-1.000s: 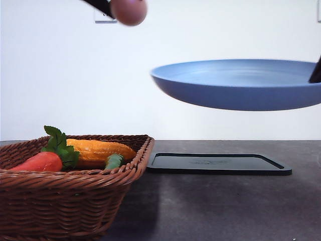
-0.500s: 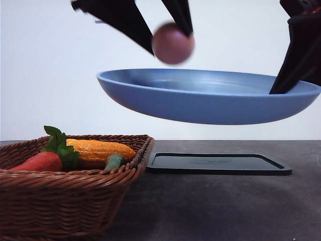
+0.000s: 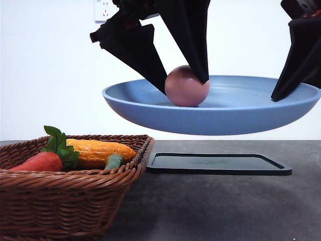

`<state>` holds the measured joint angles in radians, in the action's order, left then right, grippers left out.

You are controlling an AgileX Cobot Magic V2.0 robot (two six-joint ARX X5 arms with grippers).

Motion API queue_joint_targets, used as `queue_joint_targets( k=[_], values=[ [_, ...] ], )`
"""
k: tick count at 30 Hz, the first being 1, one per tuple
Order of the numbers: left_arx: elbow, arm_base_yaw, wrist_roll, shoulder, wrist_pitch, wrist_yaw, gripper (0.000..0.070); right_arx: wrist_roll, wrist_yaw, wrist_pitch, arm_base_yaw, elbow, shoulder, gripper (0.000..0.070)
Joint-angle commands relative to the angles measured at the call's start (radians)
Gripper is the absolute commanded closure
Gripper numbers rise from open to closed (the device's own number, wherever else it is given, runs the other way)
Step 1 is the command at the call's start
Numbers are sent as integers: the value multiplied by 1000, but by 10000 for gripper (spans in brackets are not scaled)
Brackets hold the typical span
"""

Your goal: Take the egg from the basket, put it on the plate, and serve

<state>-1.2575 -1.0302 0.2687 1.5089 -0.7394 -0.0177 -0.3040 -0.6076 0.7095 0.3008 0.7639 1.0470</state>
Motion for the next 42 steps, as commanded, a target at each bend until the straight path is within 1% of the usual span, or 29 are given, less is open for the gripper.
queue_joint_targets(
  k=[1, 3, 7, 11, 18, 22, 26, 32, 39, 42],
  values=[
    [-16, -11, -14, 16, 6, 0, 329, -13, -24, -9, 5, 15, 6, 700],
    [-19, -11, -14, 15, 2, 0, 310, -17, -24, -6, 5, 15, 7, 700],
    [-50, -9, -20, 4, -27, 1, 309, -26, -33, 1, 5, 15, 12, 700],
    [-90, -6, -66, -32, -43, 8, 309, -29, -33, 1, 4, 15, 29, 700],
    [-168, 42, -131, -131, -158, 112, 309, -29, -36, -29, -3, 18, 105, 700],
    [-191, 88, -148, -212, -219, 164, 309, -18, -62, -40, -31, 54, 170, 700],
    [-193, 136, -151, -305, -256, 201, 309, 1, -77, -44, -88, 138, 252, 700],
    [-193, 195, -152, -437, -300, 269, 309, 24, -74, -44, -174, 336, 415, 700],
    [-193, 215, -150, -539, -350, 290, 310, 23, -73, -43, -240, 560, 649, 700],
    [-193, 215, -145, -563, -372, 326, 310, 14, -73, -43, -254, 628, 748, 700]
  ],
)
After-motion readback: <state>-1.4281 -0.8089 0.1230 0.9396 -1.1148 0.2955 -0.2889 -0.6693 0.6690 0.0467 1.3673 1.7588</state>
